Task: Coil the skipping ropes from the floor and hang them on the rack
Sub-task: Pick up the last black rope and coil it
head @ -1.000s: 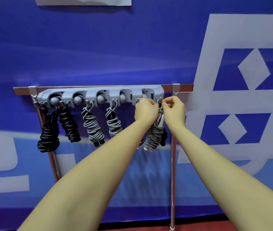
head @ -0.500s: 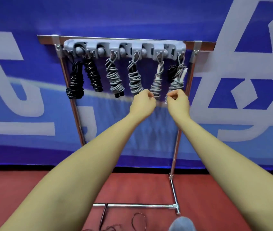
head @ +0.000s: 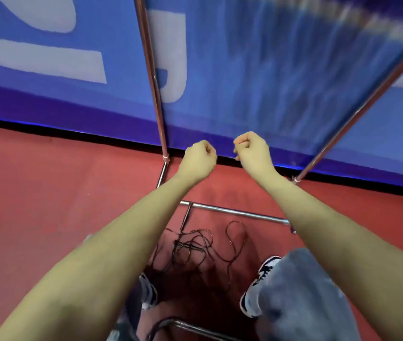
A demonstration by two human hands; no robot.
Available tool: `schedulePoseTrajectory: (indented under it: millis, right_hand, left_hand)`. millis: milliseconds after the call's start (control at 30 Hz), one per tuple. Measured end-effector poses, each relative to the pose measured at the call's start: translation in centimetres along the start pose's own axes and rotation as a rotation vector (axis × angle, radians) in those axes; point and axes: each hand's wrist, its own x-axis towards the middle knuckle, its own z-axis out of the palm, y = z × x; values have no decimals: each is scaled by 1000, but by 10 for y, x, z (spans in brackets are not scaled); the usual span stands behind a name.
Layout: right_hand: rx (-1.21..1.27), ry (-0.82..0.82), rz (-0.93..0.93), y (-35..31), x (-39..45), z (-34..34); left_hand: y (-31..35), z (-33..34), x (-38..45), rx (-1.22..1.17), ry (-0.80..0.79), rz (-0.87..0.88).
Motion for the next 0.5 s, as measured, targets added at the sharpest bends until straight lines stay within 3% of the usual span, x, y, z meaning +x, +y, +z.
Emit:
schedulePoseTrajectory:
  millis: [233,500]
  right_hand:
    - [-158,-246,148,141,20,113]
    - [-449,-552,401,301,6,197]
  left_hand:
    - [-155,78,45,88,-141,-179]
    - [-273,164,63,178,-346,-238]
